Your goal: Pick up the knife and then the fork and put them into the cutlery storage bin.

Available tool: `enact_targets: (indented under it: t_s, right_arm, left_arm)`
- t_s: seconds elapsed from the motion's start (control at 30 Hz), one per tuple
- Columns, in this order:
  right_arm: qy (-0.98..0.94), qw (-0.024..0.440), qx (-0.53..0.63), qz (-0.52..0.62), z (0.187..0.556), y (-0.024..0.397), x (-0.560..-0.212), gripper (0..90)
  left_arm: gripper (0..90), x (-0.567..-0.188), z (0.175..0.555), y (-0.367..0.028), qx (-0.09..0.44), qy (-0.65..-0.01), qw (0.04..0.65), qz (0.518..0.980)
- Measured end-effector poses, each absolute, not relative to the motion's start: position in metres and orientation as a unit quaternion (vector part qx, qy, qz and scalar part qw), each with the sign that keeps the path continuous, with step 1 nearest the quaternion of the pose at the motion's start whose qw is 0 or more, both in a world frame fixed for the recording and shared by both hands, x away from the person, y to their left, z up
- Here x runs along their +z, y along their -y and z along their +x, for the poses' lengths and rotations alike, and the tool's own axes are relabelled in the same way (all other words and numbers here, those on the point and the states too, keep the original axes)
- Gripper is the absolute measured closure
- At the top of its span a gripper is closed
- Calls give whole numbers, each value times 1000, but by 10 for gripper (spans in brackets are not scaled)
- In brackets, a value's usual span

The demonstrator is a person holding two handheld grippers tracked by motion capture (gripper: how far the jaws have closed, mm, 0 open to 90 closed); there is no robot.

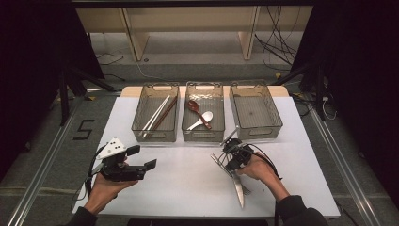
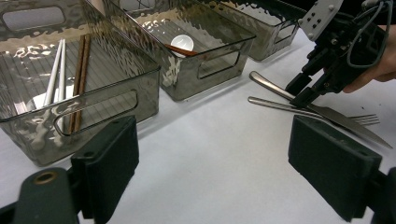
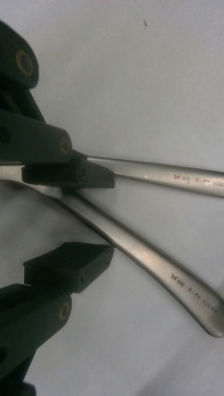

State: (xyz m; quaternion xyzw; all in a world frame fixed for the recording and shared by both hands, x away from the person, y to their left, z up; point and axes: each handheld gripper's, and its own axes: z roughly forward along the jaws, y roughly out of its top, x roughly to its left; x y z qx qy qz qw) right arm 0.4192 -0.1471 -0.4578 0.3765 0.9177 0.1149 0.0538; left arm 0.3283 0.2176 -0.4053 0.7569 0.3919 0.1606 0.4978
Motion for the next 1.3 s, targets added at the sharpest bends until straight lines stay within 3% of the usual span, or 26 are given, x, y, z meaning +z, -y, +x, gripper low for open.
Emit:
enact_targets:
  t_s: [0.63,1.3]
  right_arm:
    - [-919,42,113,376,419,147,-456,827]
    - [-917,31,136,373,415,152,-449,837]
  left_arm:
    - [157,-405,328,-217,161,-391,497,758]
    - [157,-404,328,-219,163,-391,499,756]
